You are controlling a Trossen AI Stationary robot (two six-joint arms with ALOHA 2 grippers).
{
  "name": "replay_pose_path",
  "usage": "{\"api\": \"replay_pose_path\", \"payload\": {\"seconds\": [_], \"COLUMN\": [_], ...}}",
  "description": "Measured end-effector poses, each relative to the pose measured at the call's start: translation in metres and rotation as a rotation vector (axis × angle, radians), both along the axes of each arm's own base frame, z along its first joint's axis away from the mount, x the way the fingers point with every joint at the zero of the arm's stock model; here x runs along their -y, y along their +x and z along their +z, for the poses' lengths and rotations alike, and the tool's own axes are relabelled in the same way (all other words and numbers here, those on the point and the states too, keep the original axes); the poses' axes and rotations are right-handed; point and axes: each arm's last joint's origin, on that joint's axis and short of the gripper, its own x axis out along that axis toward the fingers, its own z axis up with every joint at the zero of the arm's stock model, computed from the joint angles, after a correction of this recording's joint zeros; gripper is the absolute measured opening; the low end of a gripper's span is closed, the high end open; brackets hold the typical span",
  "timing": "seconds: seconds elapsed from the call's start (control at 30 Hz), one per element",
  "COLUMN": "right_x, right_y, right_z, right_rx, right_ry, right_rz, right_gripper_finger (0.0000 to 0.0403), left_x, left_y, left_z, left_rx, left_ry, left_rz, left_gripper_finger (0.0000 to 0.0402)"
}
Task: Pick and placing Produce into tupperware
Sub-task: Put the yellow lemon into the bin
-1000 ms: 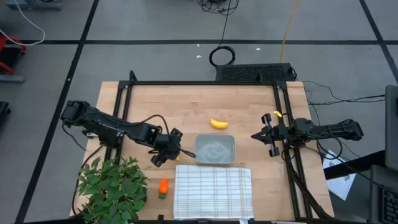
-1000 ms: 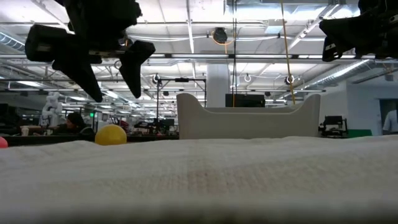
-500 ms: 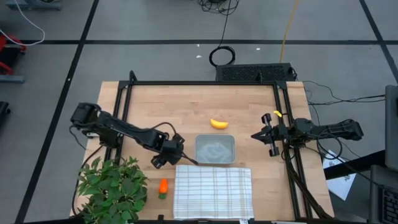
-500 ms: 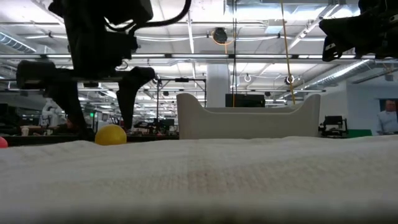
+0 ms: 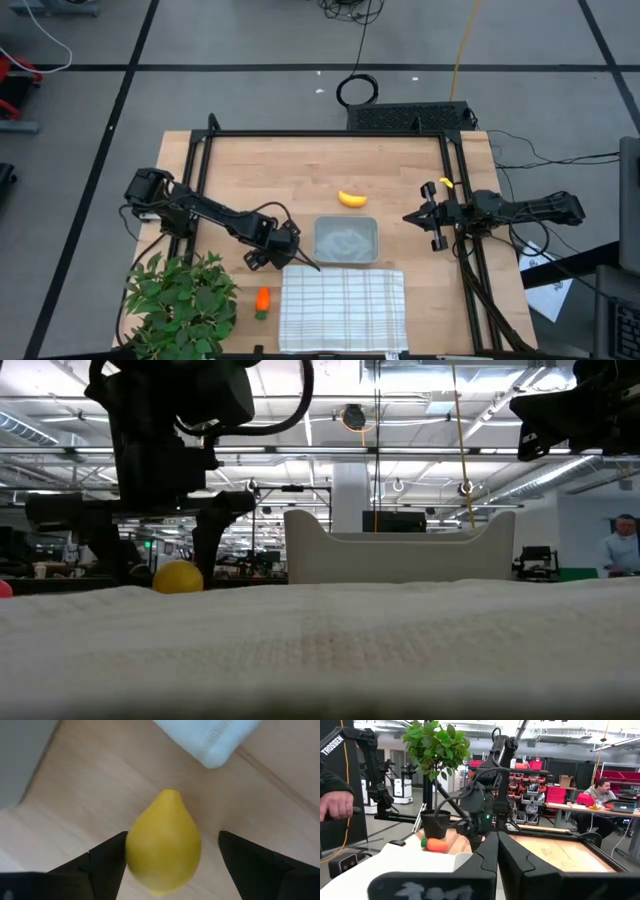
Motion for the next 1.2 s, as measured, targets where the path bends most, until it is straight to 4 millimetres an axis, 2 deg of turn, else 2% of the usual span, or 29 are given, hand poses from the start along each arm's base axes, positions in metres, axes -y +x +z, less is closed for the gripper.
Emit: {"api": "replay_pose_path", "payload": {"seconds": [0.4, 0.9, 1.0, 1.2], "right_x": [0.000, 0.000, 0.000, 0.000], "right_y": [0.000, 0.000, 0.000, 0.000], "right_z": [-0.001, -0.001, -0.001, -0.001], "right_rx": [-0.007, -0.008, -0.008, -0.008], "right_ry": [0.000, 0.000, 0.000, -0.001], "right_rz": [0.000, 0.000, 0.000, 0.000], "right_gripper_finger": [0.0000, 0.0000, 0.0000, 0.0000], "left_x": [0.000, 0.002, 0.002, 0.002], "left_y": [0.001, 0.002, 0.006, 0.013], "left_z": [-0.003, 0.000, 0.007, 0.021], "left_rx": [-0.003, -0.008, 0.015, 0.027], "left_ry": [0.002, -0.023, -0.019, -0.004], "left_rz": [-0.002, 0.047, 0.070, 0.095], "left_gripper_finger": [0.0302, 0.0194, 0.0192, 0.0215]}}
